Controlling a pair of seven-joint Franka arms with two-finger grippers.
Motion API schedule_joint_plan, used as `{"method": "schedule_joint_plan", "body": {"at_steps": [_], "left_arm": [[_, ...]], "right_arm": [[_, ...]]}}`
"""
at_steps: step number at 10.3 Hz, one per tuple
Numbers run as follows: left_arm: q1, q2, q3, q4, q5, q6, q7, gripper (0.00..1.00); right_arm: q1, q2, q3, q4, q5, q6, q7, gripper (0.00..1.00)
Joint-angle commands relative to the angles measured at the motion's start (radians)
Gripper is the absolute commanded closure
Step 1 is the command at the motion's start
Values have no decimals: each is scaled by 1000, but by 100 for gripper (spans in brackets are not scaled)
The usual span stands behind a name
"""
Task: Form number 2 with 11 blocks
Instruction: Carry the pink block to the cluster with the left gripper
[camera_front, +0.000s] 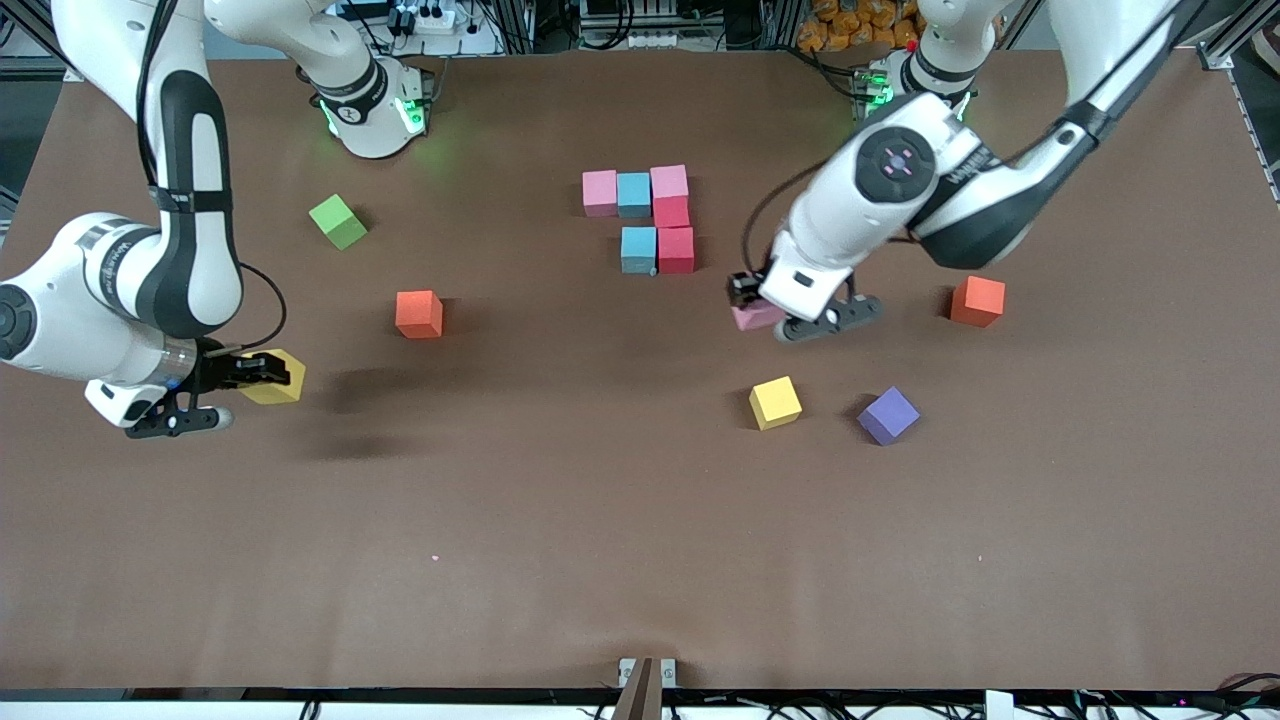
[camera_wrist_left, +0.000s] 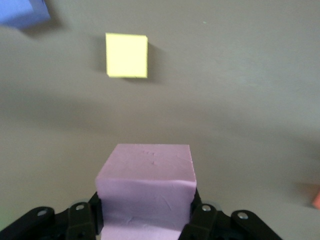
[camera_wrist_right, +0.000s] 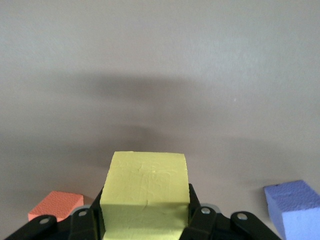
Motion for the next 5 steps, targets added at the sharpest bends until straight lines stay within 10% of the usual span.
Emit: {"method": "schedule_joint_plan", "body": {"at_steps": [1,5], "left_arm": [[-89,-12,5,50,-25,-29,-258,92],[-216,-10,-1,80,-26,-29,-721,93]], "right_arm": [[-37,0,6,98,16,-97,-1,73],[3,14,108,203,14,-111,152,73]]}}
